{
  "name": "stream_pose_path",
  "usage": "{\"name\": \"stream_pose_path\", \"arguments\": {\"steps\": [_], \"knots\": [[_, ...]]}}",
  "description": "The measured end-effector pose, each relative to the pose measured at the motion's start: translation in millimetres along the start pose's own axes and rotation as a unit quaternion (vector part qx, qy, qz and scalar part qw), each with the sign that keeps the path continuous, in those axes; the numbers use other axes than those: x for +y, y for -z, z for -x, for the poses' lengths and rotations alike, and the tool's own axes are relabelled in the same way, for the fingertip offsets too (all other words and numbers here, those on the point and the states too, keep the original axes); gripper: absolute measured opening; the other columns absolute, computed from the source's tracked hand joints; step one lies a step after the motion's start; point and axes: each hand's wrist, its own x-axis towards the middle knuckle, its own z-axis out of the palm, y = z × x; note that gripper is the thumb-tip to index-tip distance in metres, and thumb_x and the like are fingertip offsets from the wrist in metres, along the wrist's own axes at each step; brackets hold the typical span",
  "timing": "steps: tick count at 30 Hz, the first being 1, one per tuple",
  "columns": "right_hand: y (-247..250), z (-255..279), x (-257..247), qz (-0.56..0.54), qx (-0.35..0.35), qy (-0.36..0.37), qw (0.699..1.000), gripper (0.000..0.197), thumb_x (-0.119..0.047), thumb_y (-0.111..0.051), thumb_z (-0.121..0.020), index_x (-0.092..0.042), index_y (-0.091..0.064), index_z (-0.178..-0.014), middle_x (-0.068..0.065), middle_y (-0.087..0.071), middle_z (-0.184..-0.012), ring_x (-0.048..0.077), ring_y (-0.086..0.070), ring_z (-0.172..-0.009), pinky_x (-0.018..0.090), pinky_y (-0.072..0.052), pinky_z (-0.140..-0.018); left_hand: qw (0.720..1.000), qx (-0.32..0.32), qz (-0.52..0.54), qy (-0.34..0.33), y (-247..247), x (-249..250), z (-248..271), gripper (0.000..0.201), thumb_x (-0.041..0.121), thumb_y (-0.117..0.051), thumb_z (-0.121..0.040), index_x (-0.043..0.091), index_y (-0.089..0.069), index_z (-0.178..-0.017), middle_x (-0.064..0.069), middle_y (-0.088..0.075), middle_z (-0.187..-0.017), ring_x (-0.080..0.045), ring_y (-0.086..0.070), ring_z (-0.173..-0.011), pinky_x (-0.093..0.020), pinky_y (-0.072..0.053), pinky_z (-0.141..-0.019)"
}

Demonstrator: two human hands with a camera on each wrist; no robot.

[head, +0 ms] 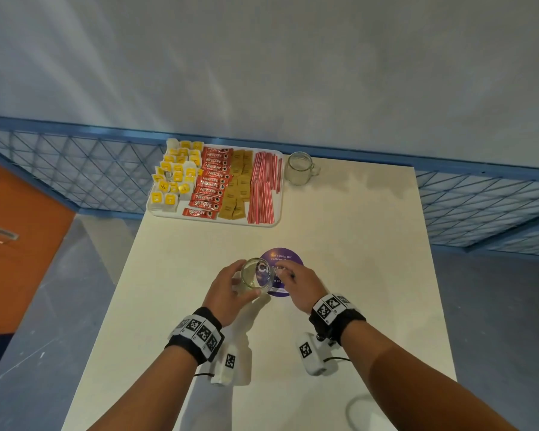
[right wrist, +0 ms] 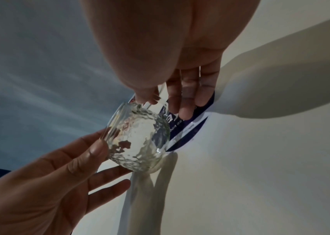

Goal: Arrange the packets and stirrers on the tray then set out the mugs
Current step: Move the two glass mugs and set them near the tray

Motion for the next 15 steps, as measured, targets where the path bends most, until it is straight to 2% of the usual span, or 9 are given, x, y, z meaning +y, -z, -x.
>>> {"name": "stream_pose_path", "arguments": {"steps": [2,5,6,9,12,15], "knots": [[0,-1,0,0.001,-0.004,0.001,1.0,0.03,-0.029,-0.048,-0.107,-0.022,-0.064,-0.131,0.003,-0.071,-0.119,0.016,-0.061,-0.097,0.024,-0.043,-0.081,1.0,-0.003,0.008,0.001,0,3,1,0.064,0.054,-0.084,-0.058,0.058,-0.054,-0.115,0.011,-0.063,-0.122,-0.016,-0.066,-0.102,-0.045,-0.059,-0.086],[1,-2,1,0.0,-0.009,-0.002,1.0,0.029,-0.03,-0.048,-0.107,-0.022,-0.064,-0.129,0.002,-0.071,-0.117,0.018,-0.063,-0.098,0.027,-0.047,-0.082,1.0,0.002,0.019,0.002,0,8,2,0.061,0.056,-0.083,-0.054,0.066,-0.054,-0.107,0.008,-0.063,-0.121,-0.018,-0.067,-0.097,-0.039,-0.059,-0.084],[2,-2,1,-0.003,-0.011,-0.004,1.0,0.029,-0.03,-0.048,-0.107,-0.022,-0.065,-0.128,0.002,-0.071,-0.116,0.019,-0.063,-0.098,0.028,-0.049,-0.084,1.0,0.004,0.021,0.0,0,10,2,0.06,0.053,-0.084,-0.055,0.067,-0.054,-0.105,0.008,-0.063,-0.12,-0.019,-0.067,-0.096,-0.038,-0.059,-0.083],[4,-3,3,-0.01,-0.012,-0.003,1.0,0.027,-0.029,-0.048,-0.106,-0.022,-0.066,-0.126,0.0,-0.071,-0.113,0.019,-0.065,-0.098,0.031,-0.052,-0.087,0.999,0.004,0.033,-0.005,0,14,0,0.06,0.032,-0.087,-0.066,0.066,-0.057,-0.104,0.007,-0.065,-0.119,-0.019,-0.067,-0.095,-0.04,-0.06,-0.082],[6,-4,6,-0.034,-0.004,-0.004,0.999,0.028,-0.03,-0.051,-0.106,-0.024,-0.067,-0.127,0.0,-0.073,-0.115,0.018,-0.069,-0.095,0.03,-0.053,-0.086,0.999,0.006,0.042,-0.007,-1,14,-3,0.06,0.028,-0.085,-0.069,0.062,-0.058,-0.11,0.005,-0.065,-0.122,-0.02,-0.066,-0.1,-0.038,-0.06,-0.082],[13,-3,6,-0.057,0.016,0.006,0.998,0.025,-0.03,-0.051,-0.106,-0.024,-0.067,-0.125,-0.003,-0.073,-0.11,0.016,-0.07,-0.092,0.03,-0.054,-0.085,0.999,0.01,0.043,-0.007,-2,15,-9,0.062,0.018,-0.085,-0.077,0.054,-0.056,-0.118,0.007,-0.062,-0.126,-0.019,-0.064,-0.105,-0.032,-0.059,-0.082]]}}
